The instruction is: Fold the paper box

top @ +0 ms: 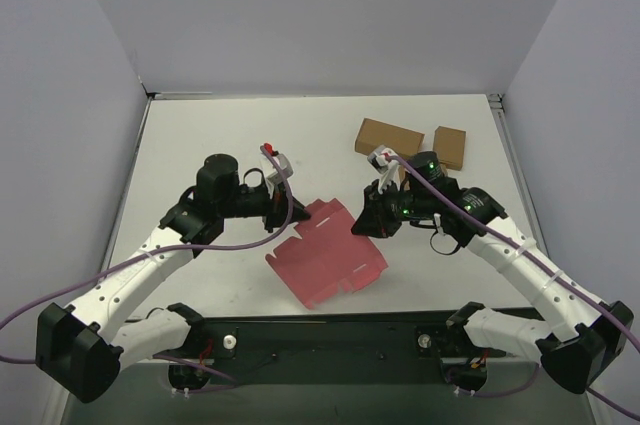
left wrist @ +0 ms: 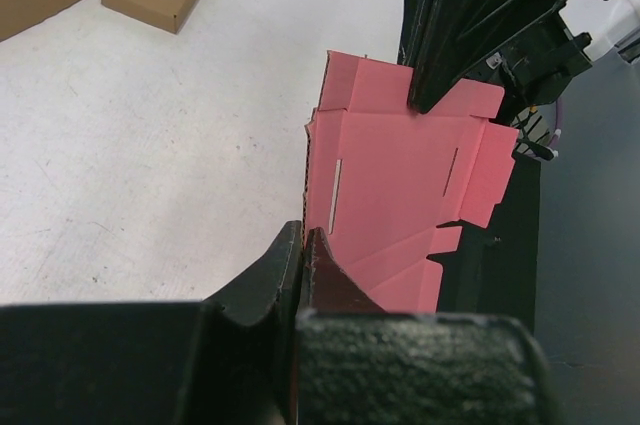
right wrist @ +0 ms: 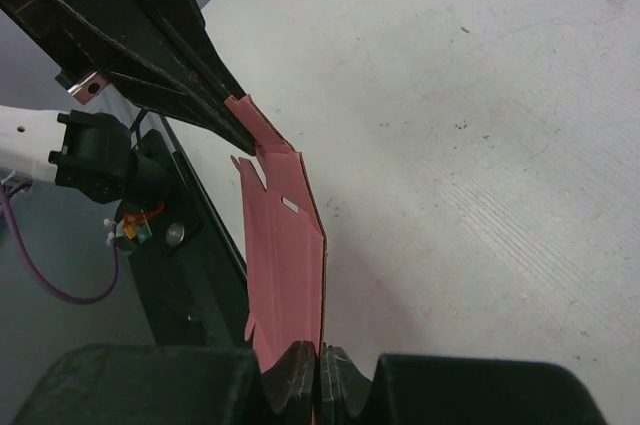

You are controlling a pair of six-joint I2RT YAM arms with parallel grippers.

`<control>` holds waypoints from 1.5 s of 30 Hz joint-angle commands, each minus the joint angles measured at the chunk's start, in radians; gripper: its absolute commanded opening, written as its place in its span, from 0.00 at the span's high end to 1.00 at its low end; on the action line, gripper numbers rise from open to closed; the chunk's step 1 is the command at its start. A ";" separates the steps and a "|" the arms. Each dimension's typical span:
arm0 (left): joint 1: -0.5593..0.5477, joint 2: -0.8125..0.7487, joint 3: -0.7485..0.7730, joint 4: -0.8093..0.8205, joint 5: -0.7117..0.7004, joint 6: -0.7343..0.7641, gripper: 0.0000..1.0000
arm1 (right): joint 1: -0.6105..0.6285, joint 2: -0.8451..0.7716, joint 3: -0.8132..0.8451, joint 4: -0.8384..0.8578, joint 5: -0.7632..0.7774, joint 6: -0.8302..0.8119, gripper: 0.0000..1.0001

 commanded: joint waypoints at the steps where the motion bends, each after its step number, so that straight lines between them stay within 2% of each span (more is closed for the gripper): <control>1: 0.006 -0.006 -0.001 0.059 0.023 -0.013 1.00 | 0.000 -0.010 -0.005 0.009 0.023 -0.022 1.00; 2: 0.006 -0.005 0.000 0.062 0.021 -0.025 0.95 | 0.000 -0.007 -0.002 0.002 0.043 -0.028 1.00; 4: 0.008 0.003 0.002 0.061 -0.020 -0.041 0.73 | 0.001 0.013 0.010 -0.024 0.115 -0.040 1.00; 5: 0.008 0.006 0.008 0.053 -0.046 -0.048 0.41 | 0.001 0.025 0.013 -0.033 0.139 -0.044 1.00; 7: 0.013 0.002 0.015 0.013 -0.167 -0.051 0.28 | 0.009 0.066 0.021 -0.053 0.210 -0.048 1.00; 9: 0.016 -0.032 0.015 -0.023 -0.288 -0.080 0.25 | 0.018 0.118 0.036 -0.070 0.262 -0.054 1.00; 10: 0.014 -0.052 0.011 -0.023 -0.374 -0.096 0.24 | 0.026 0.135 0.044 -0.089 0.325 -0.057 1.00; 13: -0.024 -0.145 -0.061 0.027 -0.472 -0.189 0.24 | 0.046 0.194 0.065 -0.098 0.405 -0.068 1.00; 14: -0.067 -0.168 -0.096 0.061 -0.482 -0.253 0.24 | 0.062 0.221 0.078 -0.099 0.425 -0.071 1.00; 15: -0.090 -0.207 -0.191 0.167 -0.493 -0.287 0.24 | 0.069 0.235 0.085 -0.102 0.445 -0.073 1.00; 17: -0.144 -0.218 -0.280 0.264 -0.539 -0.381 0.25 | 0.085 0.279 0.101 -0.110 0.503 -0.077 1.00; 18: -0.194 -0.198 -0.355 0.344 -0.549 -0.407 0.26 | 0.090 0.293 0.114 -0.113 0.520 -0.079 1.00; 20: -0.239 -0.161 -0.409 0.415 -0.578 -0.458 0.30 | 0.104 0.327 0.124 -0.115 0.573 -0.080 1.00; 25: -0.403 0.032 -0.501 0.717 -0.645 -0.486 0.34 | 0.147 0.375 0.131 -0.112 0.659 -0.084 1.00; 29: -0.435 0.210 -0.524 0.971 -0.652 -0.508 0.40 | 0.167 0.386 0.102 -0.077 0.721 -0.070 1.00; 32: -0.449 0.334 -0.523 1.099 -0.658 -0.516 0.43 | 0.176 0.383 0.075 -0.047 0.758 -0.060 1.00; 39: -0.455 0.561 -0.541 1.291 -0.695 -0.510 0.52 | 0.187 0.395 0.029 0.017 0.781 -0.041 1.00; 45: -0.460 0.745 -0.552 1.455 -0.662 -0.528 0.58 | 0.185 0.441 0.026 0.048 0.788 -0.030 1.00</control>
